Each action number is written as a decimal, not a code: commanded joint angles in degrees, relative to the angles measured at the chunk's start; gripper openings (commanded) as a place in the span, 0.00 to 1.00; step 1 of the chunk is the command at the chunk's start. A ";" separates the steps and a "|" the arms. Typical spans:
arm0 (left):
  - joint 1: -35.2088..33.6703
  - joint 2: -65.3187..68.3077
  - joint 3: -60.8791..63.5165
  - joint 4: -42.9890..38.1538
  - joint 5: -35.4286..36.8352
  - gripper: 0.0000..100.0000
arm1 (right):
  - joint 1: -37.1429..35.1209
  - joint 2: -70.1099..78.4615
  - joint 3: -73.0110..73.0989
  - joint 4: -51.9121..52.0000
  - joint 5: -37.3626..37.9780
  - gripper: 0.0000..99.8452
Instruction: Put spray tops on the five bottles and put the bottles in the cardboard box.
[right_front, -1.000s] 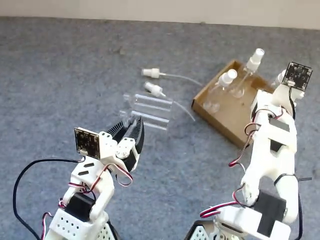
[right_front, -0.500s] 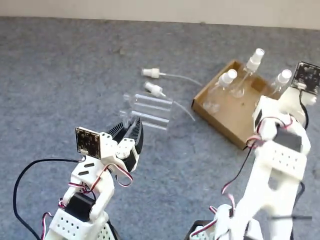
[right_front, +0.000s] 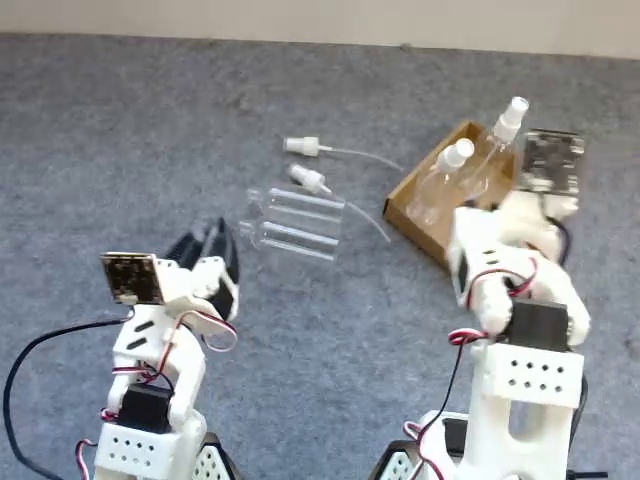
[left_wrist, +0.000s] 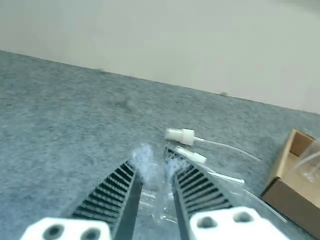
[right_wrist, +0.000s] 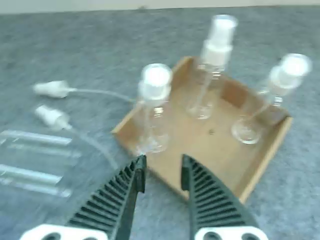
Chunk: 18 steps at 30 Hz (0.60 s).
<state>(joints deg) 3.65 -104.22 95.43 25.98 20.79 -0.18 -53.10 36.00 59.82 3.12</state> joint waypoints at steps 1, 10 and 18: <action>-7.96 -0.92 -2.86 4.92 0.35 0.00 | -6.29 0.04 -6.90 3.56 0.53 0.15; -20.53 -0.92 -5.05 19.60 0.62 0.00 | -26.07 21.41 -22.11 16.04 16.18 0.15; -24.22 -0.92 -4.18 19.69 0.44 0.00 | -37.05 42.68 -32.66 17.10 27.52 0.15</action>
<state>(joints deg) -19.47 -104.22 93.76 45.49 20.97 -33.93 -15.91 9.71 76.35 26.51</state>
